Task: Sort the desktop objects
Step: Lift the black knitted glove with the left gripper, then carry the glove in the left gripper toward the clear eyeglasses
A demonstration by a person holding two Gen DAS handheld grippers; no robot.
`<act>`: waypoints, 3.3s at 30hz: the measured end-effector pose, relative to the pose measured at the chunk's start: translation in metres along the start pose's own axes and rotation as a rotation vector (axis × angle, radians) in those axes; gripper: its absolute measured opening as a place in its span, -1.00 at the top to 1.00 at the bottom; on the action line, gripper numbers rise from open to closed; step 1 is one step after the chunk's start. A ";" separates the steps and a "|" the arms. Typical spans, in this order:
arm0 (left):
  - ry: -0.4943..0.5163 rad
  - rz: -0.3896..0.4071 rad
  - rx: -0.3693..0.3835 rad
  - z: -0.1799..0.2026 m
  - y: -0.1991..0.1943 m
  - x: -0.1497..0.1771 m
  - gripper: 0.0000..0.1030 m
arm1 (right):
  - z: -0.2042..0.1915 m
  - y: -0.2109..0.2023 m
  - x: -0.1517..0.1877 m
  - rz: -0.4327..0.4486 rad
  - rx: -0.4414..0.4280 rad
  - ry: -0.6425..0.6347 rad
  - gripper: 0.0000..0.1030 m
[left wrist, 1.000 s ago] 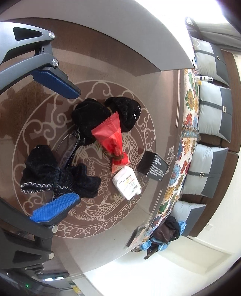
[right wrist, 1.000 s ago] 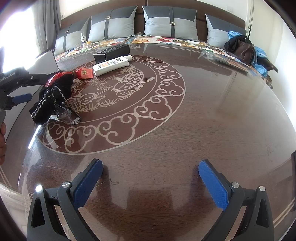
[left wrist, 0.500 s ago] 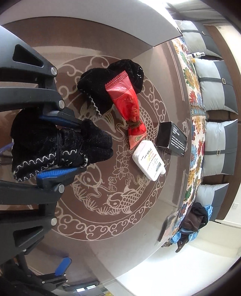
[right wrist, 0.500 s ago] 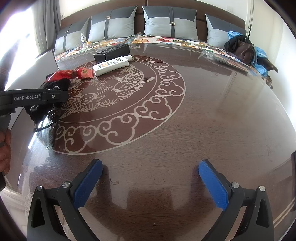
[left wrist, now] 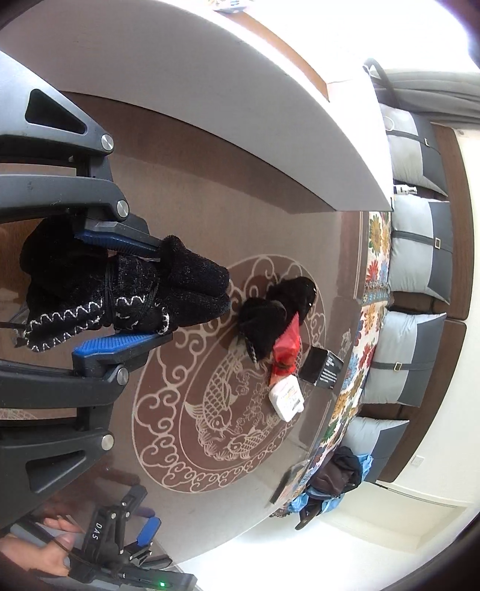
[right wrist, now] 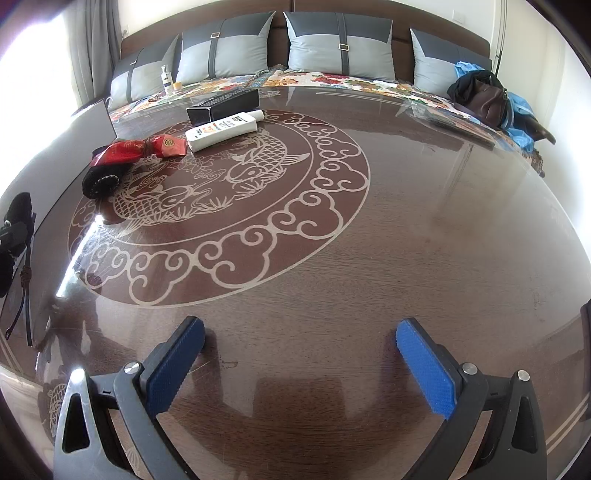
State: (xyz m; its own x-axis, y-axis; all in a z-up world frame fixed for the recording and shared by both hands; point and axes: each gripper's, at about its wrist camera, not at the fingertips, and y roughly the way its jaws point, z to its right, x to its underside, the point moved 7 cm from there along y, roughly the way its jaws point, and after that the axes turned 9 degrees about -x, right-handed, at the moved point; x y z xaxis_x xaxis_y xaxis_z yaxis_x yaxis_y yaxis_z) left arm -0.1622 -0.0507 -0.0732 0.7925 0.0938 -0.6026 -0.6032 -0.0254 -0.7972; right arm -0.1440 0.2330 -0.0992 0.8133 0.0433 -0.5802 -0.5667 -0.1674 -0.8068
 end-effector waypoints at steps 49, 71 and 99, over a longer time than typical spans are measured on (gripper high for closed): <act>-0.164 0.114 0.071 -0.051 -0.036 0.043 -0.57 | 0.000 0.000 0.000 0.000 0.000 0.000 -1.00; -0.053 -0.041 0.207 0.055 0.007 0.034 -0.56 | 0.000 0.000 0.000 0.000 0.000 0.000 -1.00; -0.011 -0.005 0.124 0.023 -0.009 0.006 -0.60 | 0.000 0.000 0.000 0.000 0.000 0.000 -1.00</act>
State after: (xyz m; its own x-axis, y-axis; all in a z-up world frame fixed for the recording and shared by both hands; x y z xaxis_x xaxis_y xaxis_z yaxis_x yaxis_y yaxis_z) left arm -0.1542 -0.0272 -0.0687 0.7951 0.1042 -0.5974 -0.6060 0.0980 -0.7894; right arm -0.1441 0.2331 -0.0990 0.8131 0.0429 -0.5806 -0.5670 -0.1674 -0.8065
